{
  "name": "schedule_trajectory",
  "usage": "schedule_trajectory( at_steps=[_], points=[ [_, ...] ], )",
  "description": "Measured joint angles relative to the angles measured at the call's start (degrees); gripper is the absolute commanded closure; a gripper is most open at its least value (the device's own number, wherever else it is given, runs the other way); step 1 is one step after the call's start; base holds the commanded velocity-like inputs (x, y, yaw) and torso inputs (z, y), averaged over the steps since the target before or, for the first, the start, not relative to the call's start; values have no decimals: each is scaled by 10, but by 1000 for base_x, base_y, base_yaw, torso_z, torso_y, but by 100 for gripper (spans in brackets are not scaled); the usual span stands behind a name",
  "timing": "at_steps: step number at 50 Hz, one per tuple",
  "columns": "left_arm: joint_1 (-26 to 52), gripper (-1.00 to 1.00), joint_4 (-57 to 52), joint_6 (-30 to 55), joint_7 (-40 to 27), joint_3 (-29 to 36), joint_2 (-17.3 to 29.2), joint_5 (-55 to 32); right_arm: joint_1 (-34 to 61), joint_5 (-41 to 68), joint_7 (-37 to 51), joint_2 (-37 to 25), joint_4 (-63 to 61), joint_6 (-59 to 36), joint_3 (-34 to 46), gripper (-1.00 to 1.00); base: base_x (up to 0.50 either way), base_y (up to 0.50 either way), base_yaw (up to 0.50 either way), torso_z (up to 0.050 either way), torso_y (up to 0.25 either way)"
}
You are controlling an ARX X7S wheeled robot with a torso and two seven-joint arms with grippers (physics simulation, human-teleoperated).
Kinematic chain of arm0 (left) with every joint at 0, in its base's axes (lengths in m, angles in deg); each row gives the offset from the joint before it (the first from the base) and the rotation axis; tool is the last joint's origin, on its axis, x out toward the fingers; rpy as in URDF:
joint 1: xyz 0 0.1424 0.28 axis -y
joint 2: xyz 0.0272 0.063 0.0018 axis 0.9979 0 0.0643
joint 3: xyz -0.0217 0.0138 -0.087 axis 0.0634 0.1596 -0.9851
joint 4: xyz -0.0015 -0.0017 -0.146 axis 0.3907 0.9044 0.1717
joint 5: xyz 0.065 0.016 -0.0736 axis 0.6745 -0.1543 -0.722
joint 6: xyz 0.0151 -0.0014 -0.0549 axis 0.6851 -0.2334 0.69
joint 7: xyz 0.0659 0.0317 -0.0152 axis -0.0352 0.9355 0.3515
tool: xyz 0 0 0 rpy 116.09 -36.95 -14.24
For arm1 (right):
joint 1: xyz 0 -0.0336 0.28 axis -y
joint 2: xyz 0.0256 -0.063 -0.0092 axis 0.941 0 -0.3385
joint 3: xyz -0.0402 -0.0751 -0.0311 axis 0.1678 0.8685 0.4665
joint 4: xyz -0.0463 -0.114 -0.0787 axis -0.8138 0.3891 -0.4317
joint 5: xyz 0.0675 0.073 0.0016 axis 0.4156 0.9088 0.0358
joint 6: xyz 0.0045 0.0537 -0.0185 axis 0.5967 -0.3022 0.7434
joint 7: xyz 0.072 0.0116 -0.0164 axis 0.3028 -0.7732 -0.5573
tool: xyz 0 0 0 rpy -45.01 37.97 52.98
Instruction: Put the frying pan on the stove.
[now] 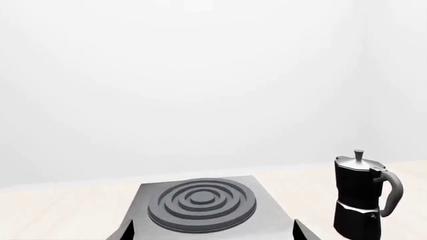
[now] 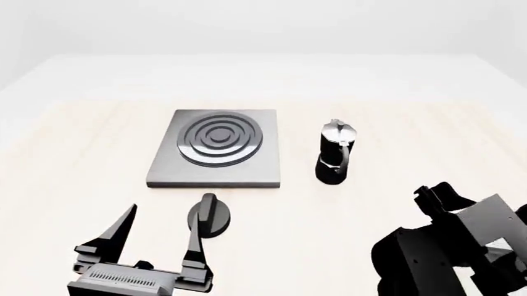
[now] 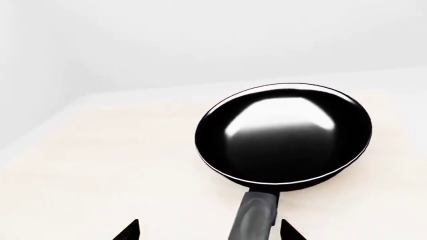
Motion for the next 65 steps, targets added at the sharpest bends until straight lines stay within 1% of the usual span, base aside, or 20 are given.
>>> schedule_trajectory(
  at_steps=[26, 49, 65],
  points=[
    [4, -100, 2, -2, -9, 5, 8, -8, 40, 26, 24, -13, 85, 29, -9, -100, 0, 0, 0, 0, 0],
    [5, -100, 1, -3, -15, 8, 14, -13, 46, 43, 35, -25, 121, 49, -23, -100, 0, 0, 0, 0, 0],
    [6, -100, 0, -3, -20, 11, 18, -15, 55, 56, 40, -24, 174, 73, -39, -100, 0, 0, 0, 0, 0]
  ],
)
